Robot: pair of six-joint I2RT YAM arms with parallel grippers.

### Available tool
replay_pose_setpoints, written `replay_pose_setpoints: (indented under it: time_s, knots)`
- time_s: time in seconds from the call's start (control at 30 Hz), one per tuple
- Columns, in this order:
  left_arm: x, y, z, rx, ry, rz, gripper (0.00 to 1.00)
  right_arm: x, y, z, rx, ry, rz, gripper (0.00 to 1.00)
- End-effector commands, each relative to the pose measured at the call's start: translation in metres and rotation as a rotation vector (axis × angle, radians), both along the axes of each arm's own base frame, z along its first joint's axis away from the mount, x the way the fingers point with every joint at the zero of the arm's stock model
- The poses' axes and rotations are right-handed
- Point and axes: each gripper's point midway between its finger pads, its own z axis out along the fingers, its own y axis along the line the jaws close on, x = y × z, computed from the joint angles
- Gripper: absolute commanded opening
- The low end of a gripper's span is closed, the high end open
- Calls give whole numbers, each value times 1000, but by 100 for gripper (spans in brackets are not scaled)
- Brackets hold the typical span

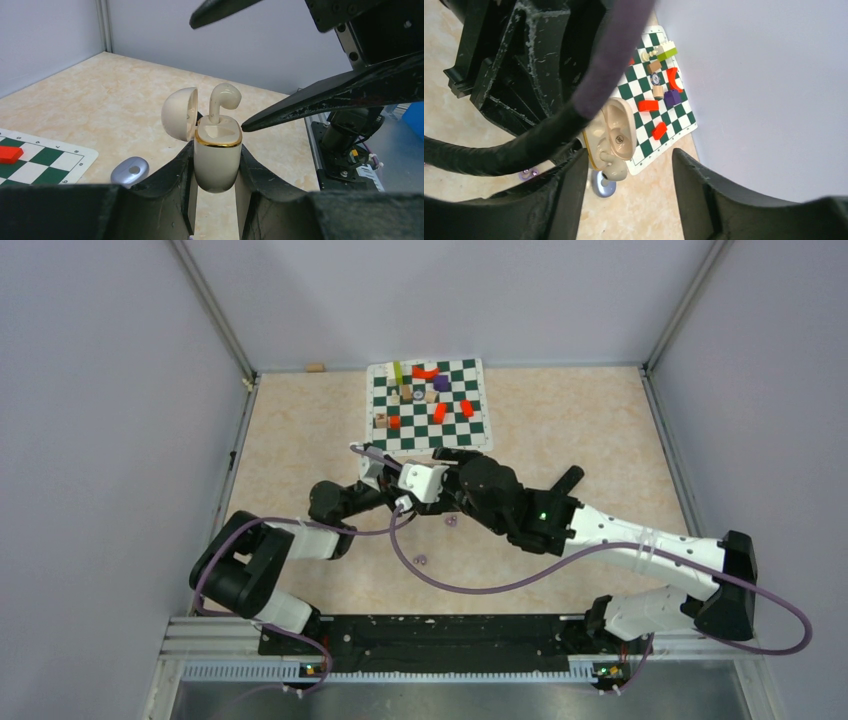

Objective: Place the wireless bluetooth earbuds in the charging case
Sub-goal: Insert the right earbud into the right side groove of the charging case, then adjust the right earbud in the right side groove of the charging case.

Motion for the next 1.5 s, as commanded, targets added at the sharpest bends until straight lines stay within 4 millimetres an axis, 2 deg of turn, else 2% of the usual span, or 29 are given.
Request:
replay_pose_setpoints:
  time_s: [0.0,0.17,0.27,0.47,0.6,0.77,0.9,1.03,1.13,1.47]
  knots:
    - [-6,5,42,-77,-158,-5,0,-5,7,35,77,0,10,69]
    - [-5,8,47,-82,-166,0,0,-9,7,50,120,54,33,84]
    - [-6,9,48,-82,-168,-3,0,-13,6,59,157,115,62,89]
    - [-13,9,53,-78,-175,-40,0,-7,-10,83,256,172,55,91]
    - [-21,10,60,-74,-177,-90,0,-4,-32,94,290,166,53,91]
    - [-33,9,70,-67,-174,-159,0,-8,-55,87,225,107,74,94]
    - [-37,9,73,-61,-181,-180,0,-11,-61,73,157,102,95,94]
    - [-38,9,73,-58,-182,-188,0,-10,-53,50,118,131,118,94]
    - [-39,9,72,-57,-181,-190,0,-7,-46,42,119,155,118,94]
    - [-38,8,68,-51,-169,-195,0,-8,-26,41,172,222,152,95]
